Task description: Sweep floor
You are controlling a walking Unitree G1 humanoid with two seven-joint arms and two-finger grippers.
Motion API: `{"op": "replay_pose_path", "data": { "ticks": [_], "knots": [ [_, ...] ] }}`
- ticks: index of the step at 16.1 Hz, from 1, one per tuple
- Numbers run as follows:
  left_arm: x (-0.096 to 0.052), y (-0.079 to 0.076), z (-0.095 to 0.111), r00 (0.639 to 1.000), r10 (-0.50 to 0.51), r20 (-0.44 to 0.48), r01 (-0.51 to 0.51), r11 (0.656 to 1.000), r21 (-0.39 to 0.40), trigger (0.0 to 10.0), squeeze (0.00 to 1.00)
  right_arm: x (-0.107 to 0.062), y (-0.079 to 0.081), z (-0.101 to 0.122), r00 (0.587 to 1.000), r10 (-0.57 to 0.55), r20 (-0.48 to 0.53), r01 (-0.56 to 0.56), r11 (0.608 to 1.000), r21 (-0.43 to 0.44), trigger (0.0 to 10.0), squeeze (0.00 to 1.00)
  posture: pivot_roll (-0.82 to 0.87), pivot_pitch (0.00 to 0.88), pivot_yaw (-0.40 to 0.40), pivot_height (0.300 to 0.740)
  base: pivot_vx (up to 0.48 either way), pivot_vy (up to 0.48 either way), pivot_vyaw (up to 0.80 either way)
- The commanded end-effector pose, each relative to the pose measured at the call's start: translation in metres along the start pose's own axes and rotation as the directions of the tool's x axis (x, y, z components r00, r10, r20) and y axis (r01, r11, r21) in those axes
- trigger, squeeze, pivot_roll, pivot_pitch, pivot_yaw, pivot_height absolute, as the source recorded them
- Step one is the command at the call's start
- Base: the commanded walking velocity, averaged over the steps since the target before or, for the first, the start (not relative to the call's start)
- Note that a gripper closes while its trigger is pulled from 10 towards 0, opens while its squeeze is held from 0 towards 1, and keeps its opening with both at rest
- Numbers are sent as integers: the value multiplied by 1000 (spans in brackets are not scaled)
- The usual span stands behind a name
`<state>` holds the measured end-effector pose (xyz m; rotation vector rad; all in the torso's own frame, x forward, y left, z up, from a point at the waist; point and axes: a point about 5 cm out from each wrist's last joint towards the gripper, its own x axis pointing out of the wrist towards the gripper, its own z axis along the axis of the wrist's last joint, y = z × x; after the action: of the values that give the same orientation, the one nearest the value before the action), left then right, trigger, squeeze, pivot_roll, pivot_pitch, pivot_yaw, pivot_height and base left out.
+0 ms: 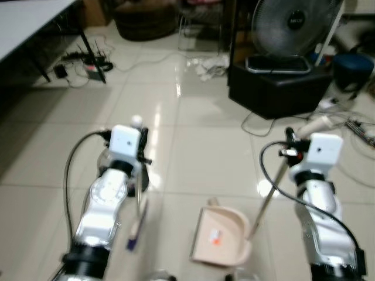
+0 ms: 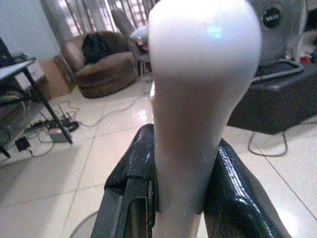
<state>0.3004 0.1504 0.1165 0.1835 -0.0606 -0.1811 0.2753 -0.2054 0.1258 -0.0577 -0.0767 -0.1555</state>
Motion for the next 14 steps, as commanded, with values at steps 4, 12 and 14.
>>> {"op": "replay_pose_path", "data": {
  "ticks": [4, 12, 14],
  "knots": [
    [4, -1, 6, 999, -28, 23, 27, 1000, 12, 10000, 0, 3, -4, 5, 999, 1, 45, 1, 998, -66, 10000, 0, 2, 116, 69, 740, 73, 0, 0],
    [3, -7, -4, 1000, 10, 19, -10, 1000, -16, 10000, 0, 9, -9, -1, 991, 76, 110, -46, 967, -251, 10000, 0, 5, 203, 83, 740, 0, 0, 0],
    [6, -7, -5, 1000, 14, 28, -14, 1000, -7, 10000, 0, 18, -5, 0, 986, 99, 133, -58, 959, -277, 10000, 0, 8, 223, 78, 740, 0, 0, 0]
  ]
}}
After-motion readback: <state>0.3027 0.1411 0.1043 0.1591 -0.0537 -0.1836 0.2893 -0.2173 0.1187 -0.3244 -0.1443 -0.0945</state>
